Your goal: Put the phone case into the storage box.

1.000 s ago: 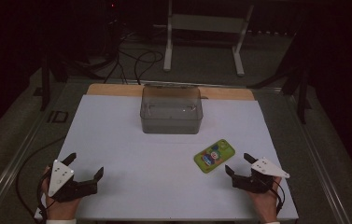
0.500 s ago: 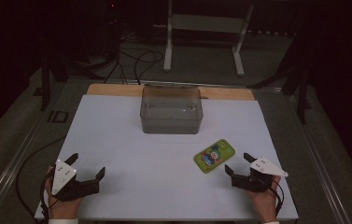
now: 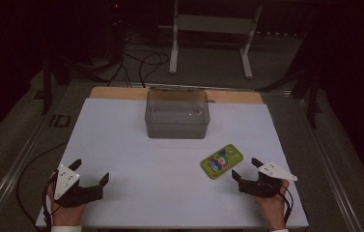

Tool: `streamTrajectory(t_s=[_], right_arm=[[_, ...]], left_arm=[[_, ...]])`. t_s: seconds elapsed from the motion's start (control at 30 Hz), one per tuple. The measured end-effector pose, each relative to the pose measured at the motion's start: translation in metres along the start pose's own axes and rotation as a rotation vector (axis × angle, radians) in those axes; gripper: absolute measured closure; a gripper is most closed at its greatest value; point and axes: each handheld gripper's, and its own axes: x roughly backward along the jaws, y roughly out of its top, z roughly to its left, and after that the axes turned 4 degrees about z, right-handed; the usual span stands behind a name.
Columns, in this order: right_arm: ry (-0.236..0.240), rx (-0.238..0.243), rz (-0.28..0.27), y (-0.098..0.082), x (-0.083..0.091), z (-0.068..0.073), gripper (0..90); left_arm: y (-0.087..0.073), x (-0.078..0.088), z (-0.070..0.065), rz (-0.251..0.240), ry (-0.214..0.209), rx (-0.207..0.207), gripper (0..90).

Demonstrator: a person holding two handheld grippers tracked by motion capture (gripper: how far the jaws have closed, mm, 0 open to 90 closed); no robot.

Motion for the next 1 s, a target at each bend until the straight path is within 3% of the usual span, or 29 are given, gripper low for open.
streamTrajectory(t_s=[0.5,1.0], right_arm=[[-0.022,0.001,0.023,0.021,-0.007,-0.008,9.8],[-0.033,-0.017,0.120,0.031,-0.029,-0.021,9.8]], left_arm=[[-0.001,-0.003,0.000,-0.003,-0.005,0.002,0.0],[-0.001,-0.005,-0.004,0.005,-0.013,-0.019,0.0]])
